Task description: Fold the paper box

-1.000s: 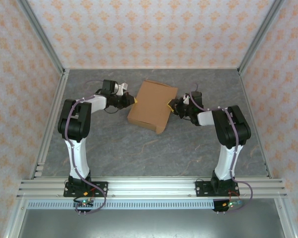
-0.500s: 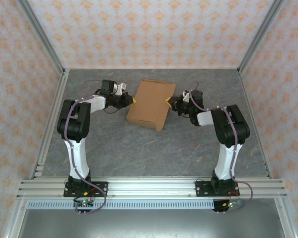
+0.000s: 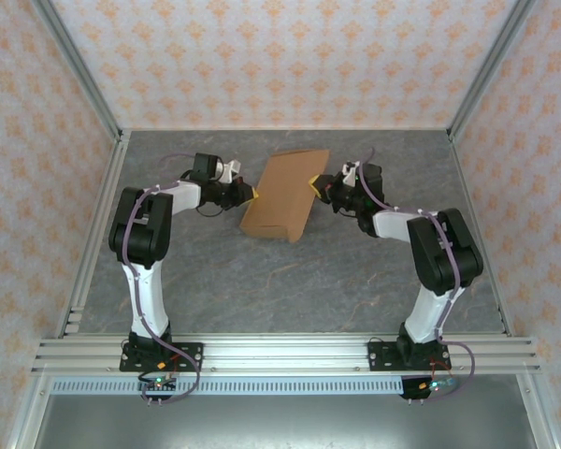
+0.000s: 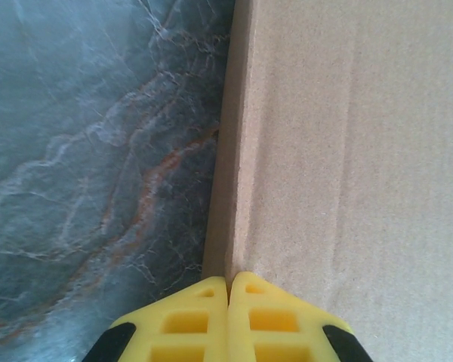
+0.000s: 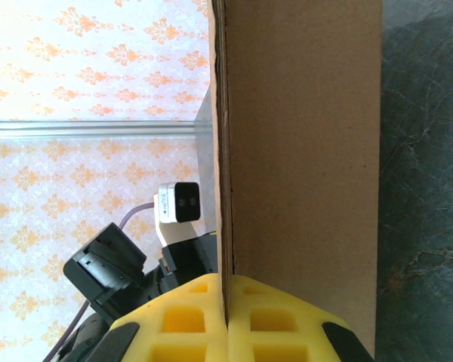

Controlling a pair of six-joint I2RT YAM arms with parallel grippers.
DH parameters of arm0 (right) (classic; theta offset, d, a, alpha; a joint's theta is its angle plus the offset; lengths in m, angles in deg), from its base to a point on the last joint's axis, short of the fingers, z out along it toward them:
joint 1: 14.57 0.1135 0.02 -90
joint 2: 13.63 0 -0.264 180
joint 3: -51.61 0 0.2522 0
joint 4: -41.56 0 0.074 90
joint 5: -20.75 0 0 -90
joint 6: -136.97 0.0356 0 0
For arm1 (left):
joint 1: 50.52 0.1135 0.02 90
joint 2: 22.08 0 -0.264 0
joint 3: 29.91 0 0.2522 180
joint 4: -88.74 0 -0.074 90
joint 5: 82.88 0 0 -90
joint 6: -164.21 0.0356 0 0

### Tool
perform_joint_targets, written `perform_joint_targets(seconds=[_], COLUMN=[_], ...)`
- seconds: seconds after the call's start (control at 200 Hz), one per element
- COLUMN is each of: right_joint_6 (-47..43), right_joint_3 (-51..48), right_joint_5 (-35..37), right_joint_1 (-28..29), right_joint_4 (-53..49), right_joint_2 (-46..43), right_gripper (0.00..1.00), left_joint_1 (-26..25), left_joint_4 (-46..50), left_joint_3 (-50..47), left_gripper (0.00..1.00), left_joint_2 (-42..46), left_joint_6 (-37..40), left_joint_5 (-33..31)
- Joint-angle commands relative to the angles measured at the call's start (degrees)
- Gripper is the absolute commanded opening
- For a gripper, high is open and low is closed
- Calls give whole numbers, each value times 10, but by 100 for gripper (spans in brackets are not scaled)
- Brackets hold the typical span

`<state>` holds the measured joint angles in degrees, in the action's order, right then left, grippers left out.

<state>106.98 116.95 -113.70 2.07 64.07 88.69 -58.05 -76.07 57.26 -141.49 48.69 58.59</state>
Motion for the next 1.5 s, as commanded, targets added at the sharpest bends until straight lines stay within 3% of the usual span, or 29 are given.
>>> perform_joint_targets(seconds=[0.0, 0.676, 0.886, 1.151, 1.491], right_joint_6=[-14, -45, -57, -89, -100], right_joint_3=[7, 73, 95, 125, 147], right_joint_5=[15, 115, 148, 195, 217], right_joint_1=[8, 57, 74, 89, 107], right_joint_4=[-25, -191, -226, -287, -312], right_joint_2=[-39, -73, -65, -59, -41], right_gripper=[3, 10, 10, 11, 11], left_joint_1=[-22, -86, -87, -87, -81], left_joint_4=[117, 138, 153, 197, 220], left_joint_3=[-22, 41, 55, 63, 43], left_gripper=[1, 3, 10, 40, 54], left_joint_2=[-53, -93, -88, -49, 71], left_joint_6=[4, 26, 32, 61, 66], left_joint_5=[-43, 5, -8, -81, -256])
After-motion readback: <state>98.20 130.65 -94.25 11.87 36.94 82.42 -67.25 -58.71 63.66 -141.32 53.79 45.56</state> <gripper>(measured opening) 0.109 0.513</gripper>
